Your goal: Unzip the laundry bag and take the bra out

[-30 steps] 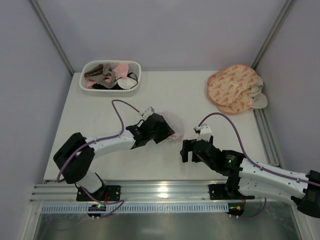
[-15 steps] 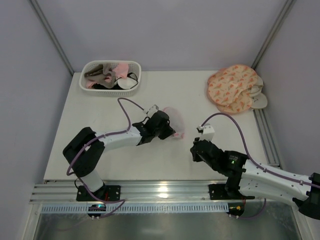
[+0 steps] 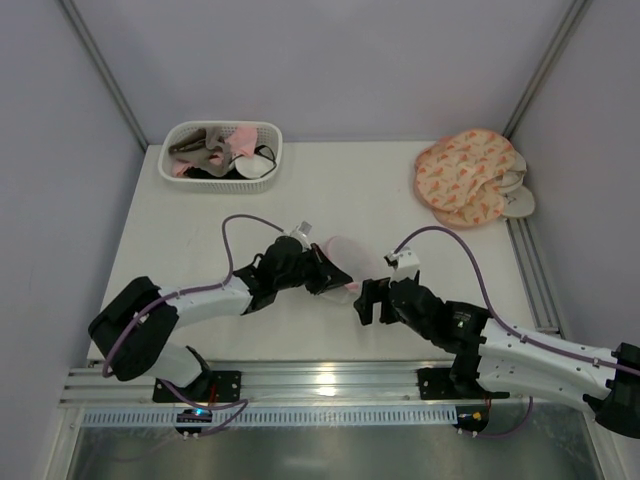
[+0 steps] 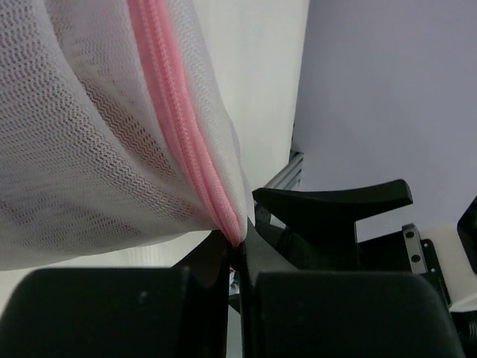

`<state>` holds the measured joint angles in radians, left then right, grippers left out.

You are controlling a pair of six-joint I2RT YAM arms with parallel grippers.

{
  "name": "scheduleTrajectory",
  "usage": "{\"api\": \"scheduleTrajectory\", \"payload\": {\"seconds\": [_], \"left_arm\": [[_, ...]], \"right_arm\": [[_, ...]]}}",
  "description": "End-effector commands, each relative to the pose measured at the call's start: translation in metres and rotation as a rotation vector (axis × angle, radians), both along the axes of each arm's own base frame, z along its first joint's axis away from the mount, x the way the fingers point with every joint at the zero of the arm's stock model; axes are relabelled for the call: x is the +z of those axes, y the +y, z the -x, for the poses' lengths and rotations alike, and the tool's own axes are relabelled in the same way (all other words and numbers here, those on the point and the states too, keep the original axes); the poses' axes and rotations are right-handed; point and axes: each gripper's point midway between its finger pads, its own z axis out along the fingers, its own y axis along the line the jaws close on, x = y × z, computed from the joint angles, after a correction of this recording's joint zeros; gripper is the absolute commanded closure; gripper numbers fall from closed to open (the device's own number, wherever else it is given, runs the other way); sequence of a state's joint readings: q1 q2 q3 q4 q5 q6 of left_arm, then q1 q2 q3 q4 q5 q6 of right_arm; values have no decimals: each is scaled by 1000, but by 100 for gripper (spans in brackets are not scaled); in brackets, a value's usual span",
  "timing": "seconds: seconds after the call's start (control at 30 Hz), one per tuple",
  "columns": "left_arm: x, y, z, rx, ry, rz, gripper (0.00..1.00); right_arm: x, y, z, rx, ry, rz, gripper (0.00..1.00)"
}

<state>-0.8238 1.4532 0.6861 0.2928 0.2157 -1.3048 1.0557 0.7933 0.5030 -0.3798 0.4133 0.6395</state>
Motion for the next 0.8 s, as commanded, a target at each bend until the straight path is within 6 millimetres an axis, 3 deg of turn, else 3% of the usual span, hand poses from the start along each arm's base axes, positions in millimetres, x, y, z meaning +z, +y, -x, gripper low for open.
{"api": "scheduleTrajectory", "payload": {"seconds": [0.0, 0.03, 0.07, 0.1, 0.2, 0.4, 0.63, 0.77], "left_arm": [[53, -17, 16, -132, -115, 237, 100], [57, -16, 19, -143, -121, 274, 100], [50, -14, 20, -143, -110, 264, 100], [59, -14, 20, -148, -126, 307, 100], [57, -14, 20, -152, -115, 324, 100], [61, -16, 19, -151, -113, 368, 100], [52, -13, 24, -183, -106, 336, 100], [33, -5, 26, -183, -96, 265, 100]], "right_arm": [[42, 28, -9, 63, -87, -130, 6], [47, 30, -10, 63, -96, -147, 19], [48, 31, -10, 62, -100, -153, 19], [49, 31, -10, 60, -100, -158, 36], [49, 32, -10, 57, -92, -164, 57], [35, 28, -10, 29, -51, -128, 59], [47, 14, -12, 0, -83, -101, 56], [63, 12, -6, 27, -85, -110, 44]]}}
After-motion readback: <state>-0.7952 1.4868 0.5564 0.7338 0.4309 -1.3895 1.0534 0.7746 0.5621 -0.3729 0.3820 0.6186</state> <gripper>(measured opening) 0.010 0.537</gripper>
